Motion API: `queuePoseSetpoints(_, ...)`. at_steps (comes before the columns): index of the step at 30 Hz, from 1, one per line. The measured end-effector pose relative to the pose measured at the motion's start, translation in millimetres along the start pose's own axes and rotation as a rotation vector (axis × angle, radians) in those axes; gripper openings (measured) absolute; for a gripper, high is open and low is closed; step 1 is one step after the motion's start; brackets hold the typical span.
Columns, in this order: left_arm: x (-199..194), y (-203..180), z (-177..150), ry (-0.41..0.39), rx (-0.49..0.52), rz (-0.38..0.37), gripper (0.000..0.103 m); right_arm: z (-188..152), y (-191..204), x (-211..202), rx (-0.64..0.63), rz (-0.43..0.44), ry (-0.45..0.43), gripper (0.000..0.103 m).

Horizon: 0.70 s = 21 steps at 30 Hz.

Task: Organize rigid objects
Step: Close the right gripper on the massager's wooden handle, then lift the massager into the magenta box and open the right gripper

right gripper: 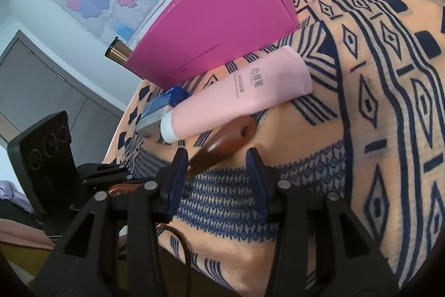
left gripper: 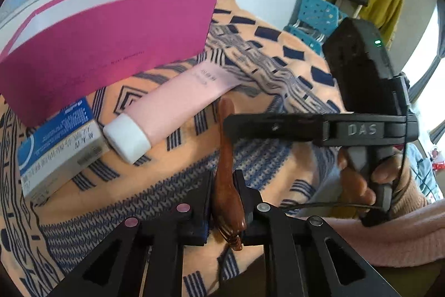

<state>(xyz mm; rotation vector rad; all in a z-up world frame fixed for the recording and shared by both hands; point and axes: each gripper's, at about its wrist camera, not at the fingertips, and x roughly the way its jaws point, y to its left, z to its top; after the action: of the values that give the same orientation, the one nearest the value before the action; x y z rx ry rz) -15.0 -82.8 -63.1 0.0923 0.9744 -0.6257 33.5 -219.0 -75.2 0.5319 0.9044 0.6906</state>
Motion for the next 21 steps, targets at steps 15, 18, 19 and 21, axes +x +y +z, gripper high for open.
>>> queuePoseSetpoints(15, -30, 13, 30, -0.099, 0.009, -0.094, 0.014, 23, 3, -7, 0.099, 0.209, -0.052, 0.034)
queuePoseSetpoints(18, -38, 19, 52, -0.125, 0.011, -0.087, 0.014, 42, 23, -19, 0.039, 0.207, -0.105, 0.026)
queuePoseSetpoints(19, -41, 21, 59, -0.133, 0.013, -0.077, 0.015, 51, 31, -22, 0.017, 0.208, -0.126, 0.023)
queuePoseSetpoints(21, -43, 26, 77, -0.147, 0.007, -0.064, 0.015, 67, 46, -28, -0.029, 0.208, -0.166, 0.021)
